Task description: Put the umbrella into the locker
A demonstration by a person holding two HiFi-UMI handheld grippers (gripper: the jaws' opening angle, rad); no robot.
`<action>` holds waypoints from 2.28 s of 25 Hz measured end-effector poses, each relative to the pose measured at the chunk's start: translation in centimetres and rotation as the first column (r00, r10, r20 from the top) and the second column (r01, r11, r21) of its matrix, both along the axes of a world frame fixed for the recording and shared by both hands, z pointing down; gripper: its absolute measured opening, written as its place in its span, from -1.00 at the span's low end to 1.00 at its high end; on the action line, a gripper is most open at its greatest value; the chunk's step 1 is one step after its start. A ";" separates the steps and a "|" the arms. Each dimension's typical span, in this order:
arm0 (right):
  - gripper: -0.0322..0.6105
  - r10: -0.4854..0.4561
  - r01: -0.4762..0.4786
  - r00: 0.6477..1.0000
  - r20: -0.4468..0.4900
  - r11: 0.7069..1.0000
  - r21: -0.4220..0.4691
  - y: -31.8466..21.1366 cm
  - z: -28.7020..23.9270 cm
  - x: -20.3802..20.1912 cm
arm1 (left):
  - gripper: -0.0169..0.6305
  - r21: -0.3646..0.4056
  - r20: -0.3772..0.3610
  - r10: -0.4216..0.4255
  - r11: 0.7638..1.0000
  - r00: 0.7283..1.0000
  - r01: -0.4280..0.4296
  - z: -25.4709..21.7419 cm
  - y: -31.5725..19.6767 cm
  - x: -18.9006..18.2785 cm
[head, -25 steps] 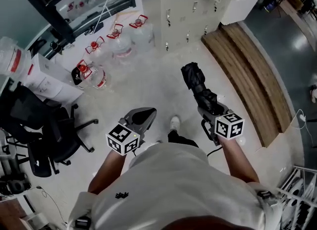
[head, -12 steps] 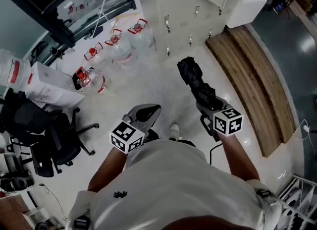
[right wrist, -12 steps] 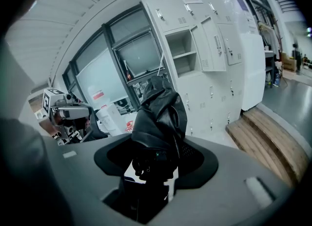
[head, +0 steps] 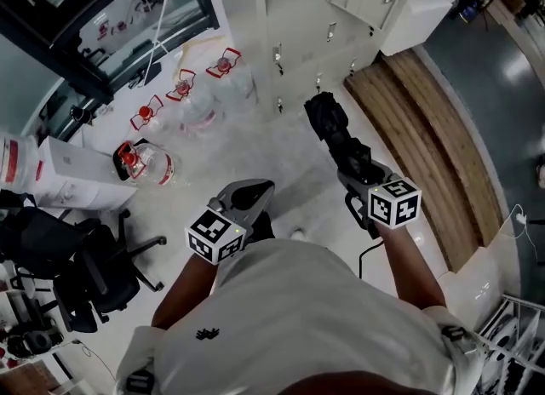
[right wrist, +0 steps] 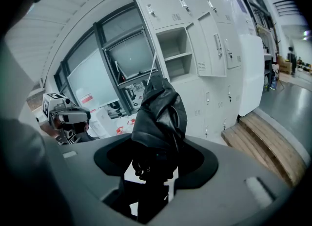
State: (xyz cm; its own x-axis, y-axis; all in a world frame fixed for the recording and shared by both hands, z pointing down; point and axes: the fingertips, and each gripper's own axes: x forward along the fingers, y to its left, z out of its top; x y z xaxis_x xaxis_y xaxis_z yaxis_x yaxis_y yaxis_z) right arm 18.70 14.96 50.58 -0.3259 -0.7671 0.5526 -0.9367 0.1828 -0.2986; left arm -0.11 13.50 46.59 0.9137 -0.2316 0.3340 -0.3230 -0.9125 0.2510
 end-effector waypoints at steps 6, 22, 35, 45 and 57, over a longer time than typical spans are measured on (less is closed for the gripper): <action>-0.15 0.053 -0.053 0.998 -0.039 0.999 0.004 -7.5 -1.7 0.7 | -0.78 0.027 -0.002 0.091 0.995 0.996 -0.091 -0.9 -8.6 0.4; -0.15 0.139 -0.139 0.988 -0.065 0.990 0.011 -26.2 -3.0 3.3 | -0.78 0.025 -0.028 0.124 0.992 0.992 -0.123 -1.0 -24.4 -1.0; -0.15 0.006 -0.004 0.995 -0.104 1.000 0.019 -41.9 -4.1 9.2 | -0.78 0.039 -0.025 -0.036 0.999 0.999 0.037 -2.2 -33.9 4.6; -0.15 -0.088 0.091 0.991 -0.105 0.996 0.020 -50.9 -3.0 11.6 | -0.78 0.064 -0.017 -0.126 0.990 0.992 0.126 -2.2 -37.7 8.9; -0.15 -0.178 0.178 0.973 -0.148 0.984 -0.013 -58.9 -0.7 12.2 | -0.78 0.071 -0.001 -0.271 0.960 0.962 0.271 -2.0 -40.2 9.9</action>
State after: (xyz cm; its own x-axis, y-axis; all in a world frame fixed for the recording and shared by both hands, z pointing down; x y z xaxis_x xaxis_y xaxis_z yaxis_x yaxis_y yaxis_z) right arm 30.91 -43.95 49.84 -0.3720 -0.7042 0.6047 -0.9228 0.3509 -0.1590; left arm 9.74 -26.68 44.58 0.8106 -0.4932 0.3156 -0.5625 -0.8057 0.1855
